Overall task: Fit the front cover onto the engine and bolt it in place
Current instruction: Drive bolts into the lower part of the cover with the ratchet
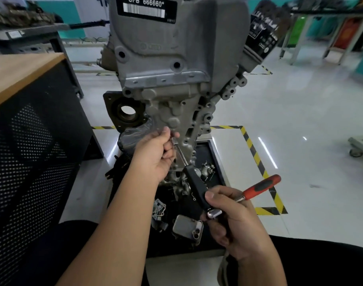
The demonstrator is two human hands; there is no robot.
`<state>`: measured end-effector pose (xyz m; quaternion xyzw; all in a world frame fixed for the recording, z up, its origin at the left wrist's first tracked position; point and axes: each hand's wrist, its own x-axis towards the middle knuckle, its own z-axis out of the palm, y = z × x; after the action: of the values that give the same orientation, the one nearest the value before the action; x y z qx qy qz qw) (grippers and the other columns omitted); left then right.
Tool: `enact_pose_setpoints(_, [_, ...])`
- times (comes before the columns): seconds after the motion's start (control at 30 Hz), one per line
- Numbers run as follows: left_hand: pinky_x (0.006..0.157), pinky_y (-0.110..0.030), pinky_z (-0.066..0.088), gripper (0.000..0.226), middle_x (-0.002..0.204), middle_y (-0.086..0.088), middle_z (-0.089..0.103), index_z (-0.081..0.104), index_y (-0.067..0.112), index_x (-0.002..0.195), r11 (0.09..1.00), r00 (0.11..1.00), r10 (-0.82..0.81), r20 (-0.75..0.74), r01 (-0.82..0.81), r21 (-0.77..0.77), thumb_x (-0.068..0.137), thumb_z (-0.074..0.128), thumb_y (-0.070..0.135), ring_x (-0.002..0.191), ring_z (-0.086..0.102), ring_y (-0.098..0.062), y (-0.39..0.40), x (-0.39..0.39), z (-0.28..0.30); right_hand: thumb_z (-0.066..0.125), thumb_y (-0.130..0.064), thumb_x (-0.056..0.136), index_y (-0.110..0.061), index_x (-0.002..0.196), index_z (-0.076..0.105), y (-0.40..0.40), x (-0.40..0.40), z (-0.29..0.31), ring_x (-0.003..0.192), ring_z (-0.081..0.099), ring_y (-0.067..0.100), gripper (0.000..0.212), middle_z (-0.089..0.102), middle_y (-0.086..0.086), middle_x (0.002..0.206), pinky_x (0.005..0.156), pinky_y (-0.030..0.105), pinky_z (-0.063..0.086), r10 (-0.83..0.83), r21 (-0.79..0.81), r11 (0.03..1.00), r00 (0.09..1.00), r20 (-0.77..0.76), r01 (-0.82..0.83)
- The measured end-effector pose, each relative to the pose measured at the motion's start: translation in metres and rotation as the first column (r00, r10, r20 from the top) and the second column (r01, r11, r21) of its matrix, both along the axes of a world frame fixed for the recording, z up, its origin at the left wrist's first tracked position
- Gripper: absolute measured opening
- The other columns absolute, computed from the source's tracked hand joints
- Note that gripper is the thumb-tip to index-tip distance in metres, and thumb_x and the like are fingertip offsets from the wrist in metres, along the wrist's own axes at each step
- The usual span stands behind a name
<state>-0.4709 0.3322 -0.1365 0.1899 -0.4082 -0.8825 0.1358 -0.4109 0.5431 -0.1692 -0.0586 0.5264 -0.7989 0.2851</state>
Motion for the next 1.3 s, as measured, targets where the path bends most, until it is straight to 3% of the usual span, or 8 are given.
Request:
enact_pose_setpoints(0.27, [0.037,-0.015,0.033,0.005,0.070,-0.006,0.071,0.063,0.010,0.092,0.999,0.999,0.008,0.046,-0.006,-0.034,0.095,0.067,0.010,0.042,0.045,-0.002,0.017,-0.012,-0.010,0.082,-0.014,0.068,-0.009,0.073,0.063,0.023,-0.006,-0.003,0.032,0.027,0.013,0.020,0.055,0.026,0.061,0.040,0.013,0.022,-0.058,0.042,0.998,0.997,0.049,0.056])
enact_pose_setpoints(0.57, [0.039,-0.016,0.032,0.013,0.069,-0.007,0.068,0.072,0.000,0.105,0.968,0.998,0.045,0.032,-0.036,-0.250,0.097,0.066,0.008,0.047,0.042,-0.005,0.007,-0.006,-0.028,0.064,-0.009,0.088,-0.009,0.067,0.058,0.019,-0.008,-0.013,0.032,0.023,0.013,0.022,0.052,0.022,0.060,0.039,0.013,0.020,-0.033,0.075,0.997,0.996,0.089,0.026])
enact_pose_setpoints(0.8, [0.039,-0.016,0.030,0.007,0.066,-0.008,0.066,0.073,0.007,0.096,0.948,0.990,0.143,0.019,-0.132,-0.291,0.096,0.066,0.006,0.043,0.040,-0.005,0.004,-0.002,-0.050,0.065,-0.009,0.085,0.004,0.075,0.052,0.009,-0.011,-0.031,0.032,0.023,0.013,0.021,0.049,0.021,0.062,0.041,0.018,0.015,-0.025,0.149,0.989,0.998,0.052,0.017])
enact_pose_setpoints(1.0, [0.036,-0.014,0.035,0.010,0.074,-0.007,0.067,0.075,0.011,0.102,0.938,0.978,0.185,0.093,-0.148,-0.314,0.098,0.066,0.010,0.038,0.045,-0.001,0.036,-0.012,-0.068,0.080,-0.036,0.071,-0.003,0.071,0.057,0.010,-0.005,-0.061,0.032,0.025,0.012,0.040,0.053,0.025,0.064,0.041,0.015,0.018,-0.050,0.221,0.975,0.997,0.053,0.037])
enact_pose_setpoints(1.03, [0.040,-0.016,0.041,0.011,0.074,-0.005,0.068,0.075,0.012,0.104,0.935,0.974,0.196,0.111,-0.151,-0.321,0.099,0.065,0.011,0.044,0.051,-0.003,0.043,-0.015,-0.074,0.080,-0.036,0.072,-0.006,0.068,0.059,0.011,-0.003,-0.067,0.034,0.026,0.012,0.037,0.055,0.025,0.064,0.042,0.016,0.018,-0.062,0.231,0.972,0.996,0.065,0.046])
enact_pose_setpoints(1.1, [0.064,-0.038,0.062,0.014,0.076,-0.002,0.070,0.074,0.017,0.106,0.928,0.967,0.204,0.153,-0.141,-0.344,0.102,0.061,0.014,0.065,0.061,-0.015,0.058,-0.022,-0.087,0.079,-0.033,0.076,-0.009,0.065,0.063,0.013,-0.001,-0.080,0.039,0.027,0.013,0.031,0.057,0.024,0.065,0.045,0.020,0.015,-0.100,0.241,0.968,0.990,0.102,0.073])
enact_pose_setpoints(1.17, [0.079,-0.051,0.059,0.018,0.078,0.000,0.072,0.073,0.020,0.110,0.929,0.962,0.200,0.188,-0.126,-0.347,0.104,0.056,0.015,0.075,0.061,-0.023,0.070,-0.030,-0.099,0.078,-0.030,0.076,-0.008,0.067,0.063,0.014,0.000,-0.091,0.041,0.027,0.012,0.028,0.056,0.021,0.064,0.046,0.023,0.013,-0.157,0.228,0.966,0.977,0.146,0.121])
enact_pose_setpoints(1.3, [0.049,-0.023,0.041,0.012,0.075,0.001,0.077,0.072,0.013,0.106,0.962,0.939,0.181,0.292,-0.107,-0.252,0.100,0.062,0.013,0.056,0.053,-0.017,0.080,-0.043,-0.110,0.077,-0.026,0.075,-0.006,0.068,0.059,0.013,-0.002,-0.105,0.040,0.025,0.011,0.027,0.054,0.022,0.062,0.045,0.022,0.014,-0.248,0.200,0.957,0.949,0.196,0.209])
